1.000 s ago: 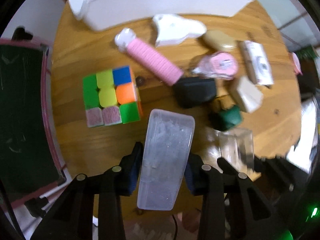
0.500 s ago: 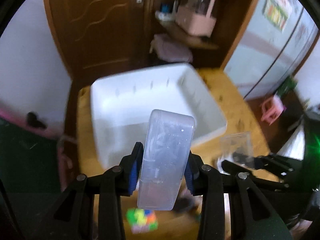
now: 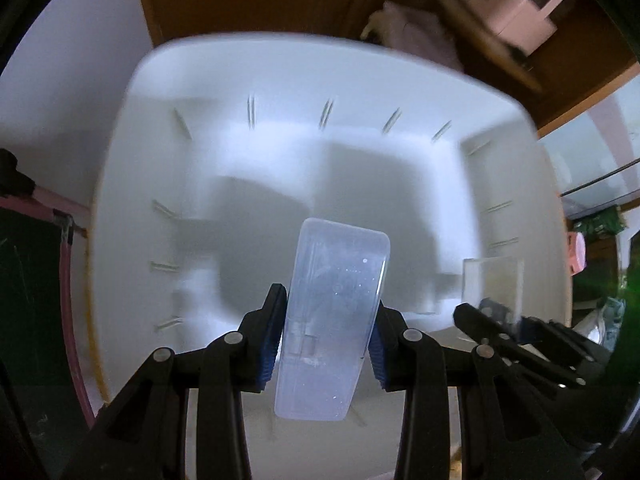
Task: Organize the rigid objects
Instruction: 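Carry both clear items into the white bin and open both tools, then lift both tools out of the bin back toward the table objects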
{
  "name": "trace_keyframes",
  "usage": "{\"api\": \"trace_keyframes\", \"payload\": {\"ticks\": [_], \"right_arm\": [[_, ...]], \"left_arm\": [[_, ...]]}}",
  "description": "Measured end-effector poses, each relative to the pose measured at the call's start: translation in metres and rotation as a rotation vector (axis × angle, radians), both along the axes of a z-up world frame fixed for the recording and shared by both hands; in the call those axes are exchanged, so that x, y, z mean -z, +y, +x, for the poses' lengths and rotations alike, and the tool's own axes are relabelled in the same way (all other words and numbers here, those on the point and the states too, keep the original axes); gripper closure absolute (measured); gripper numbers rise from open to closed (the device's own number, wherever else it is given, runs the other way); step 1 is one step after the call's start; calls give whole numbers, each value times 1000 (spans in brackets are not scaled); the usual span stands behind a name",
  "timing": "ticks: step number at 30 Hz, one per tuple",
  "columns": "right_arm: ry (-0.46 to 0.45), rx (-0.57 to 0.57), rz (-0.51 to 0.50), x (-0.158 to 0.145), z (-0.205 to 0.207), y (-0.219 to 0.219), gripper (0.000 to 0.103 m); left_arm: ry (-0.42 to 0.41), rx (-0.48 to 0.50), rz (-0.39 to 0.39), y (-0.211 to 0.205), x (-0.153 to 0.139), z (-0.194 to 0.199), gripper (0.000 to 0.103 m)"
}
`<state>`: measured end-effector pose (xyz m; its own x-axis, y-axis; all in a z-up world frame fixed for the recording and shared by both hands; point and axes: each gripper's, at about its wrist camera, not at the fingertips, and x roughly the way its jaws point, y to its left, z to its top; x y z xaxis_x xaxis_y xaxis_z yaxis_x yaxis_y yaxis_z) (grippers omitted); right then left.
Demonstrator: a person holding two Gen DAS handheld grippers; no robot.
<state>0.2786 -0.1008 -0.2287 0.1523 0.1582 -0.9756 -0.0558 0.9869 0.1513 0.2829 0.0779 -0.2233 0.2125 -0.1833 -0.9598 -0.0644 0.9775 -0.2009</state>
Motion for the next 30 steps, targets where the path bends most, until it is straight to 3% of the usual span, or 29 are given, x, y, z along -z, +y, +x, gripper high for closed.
{"api": "trace_keyframes", "payload": {"ticks": [5,8,9,12,16,25,27,30], "right_arm": [[42,-29,-22,13,5,4,73],[32,-37,-19,10,1,4,60],[15,-39,-21,4,-3,2,53],[-44,-44,-16,-18,-13,-1,51],[-161,-64,2,-64,-41,-13,51],[-386,-76,90,-180,-121,-39,49],[-437,-71,102,-200,-143,-46,41],[-480,-62,122,-208,-168,-56,40]], "left_arm": [[35,14,42,-2,11,0,63],[43,3,44,-1,8,-6,62],[40,-3,38,0,7,-8,57],[29,-27,19,3,-7,-15,27],[-53,-18,0,5,-51,-38,24],[-305,88,48,-10,-178,-119,24],[-341,81,45,-7,-194,-138,24],[-417,53,8,-1,-218,-175,21]]}}
